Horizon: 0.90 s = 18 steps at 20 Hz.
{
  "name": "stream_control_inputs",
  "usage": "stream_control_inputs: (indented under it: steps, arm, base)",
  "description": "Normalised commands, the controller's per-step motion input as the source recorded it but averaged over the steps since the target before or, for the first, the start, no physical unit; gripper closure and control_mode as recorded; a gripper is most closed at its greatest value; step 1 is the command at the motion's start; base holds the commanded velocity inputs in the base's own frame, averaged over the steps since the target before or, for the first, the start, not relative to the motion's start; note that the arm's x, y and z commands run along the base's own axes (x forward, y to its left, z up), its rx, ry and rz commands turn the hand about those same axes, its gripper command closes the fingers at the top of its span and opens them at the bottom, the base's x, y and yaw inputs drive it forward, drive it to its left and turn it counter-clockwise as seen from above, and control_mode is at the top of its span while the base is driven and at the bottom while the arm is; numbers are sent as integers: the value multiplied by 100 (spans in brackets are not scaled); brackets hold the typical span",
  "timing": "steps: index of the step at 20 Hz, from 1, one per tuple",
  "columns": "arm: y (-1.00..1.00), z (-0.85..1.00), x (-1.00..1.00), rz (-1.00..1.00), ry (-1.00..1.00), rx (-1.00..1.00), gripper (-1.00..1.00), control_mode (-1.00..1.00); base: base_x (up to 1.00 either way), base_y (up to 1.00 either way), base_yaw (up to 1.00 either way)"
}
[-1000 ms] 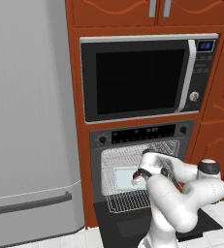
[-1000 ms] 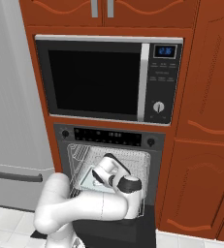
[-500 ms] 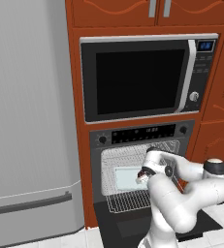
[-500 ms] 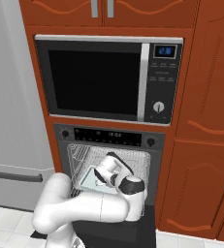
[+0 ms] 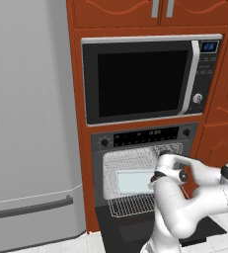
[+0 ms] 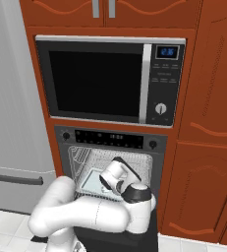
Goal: Take the baked cake out of the oven and place it on the plate for cooling. Then close the oven door.
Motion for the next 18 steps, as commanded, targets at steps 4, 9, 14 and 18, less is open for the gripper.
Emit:
stream_control_inputs:
  steps: [4, 9, 14, 18]
  arm:
    - [-20, 38, -55, -8, 0, 0, 100, -100]
    - [0, 77, -53, -8, 0, 0, 100, -100]
    - [0, 87, -54, -9, 0, 0, 100, -100]
    - [-1, 94, -36, -8, 0, 0, 100, -100]
  base:
    - [0, 0, 0]
    - [0, 0, 0]
    - [0, 0, 0]
    - [0, 0, 0]
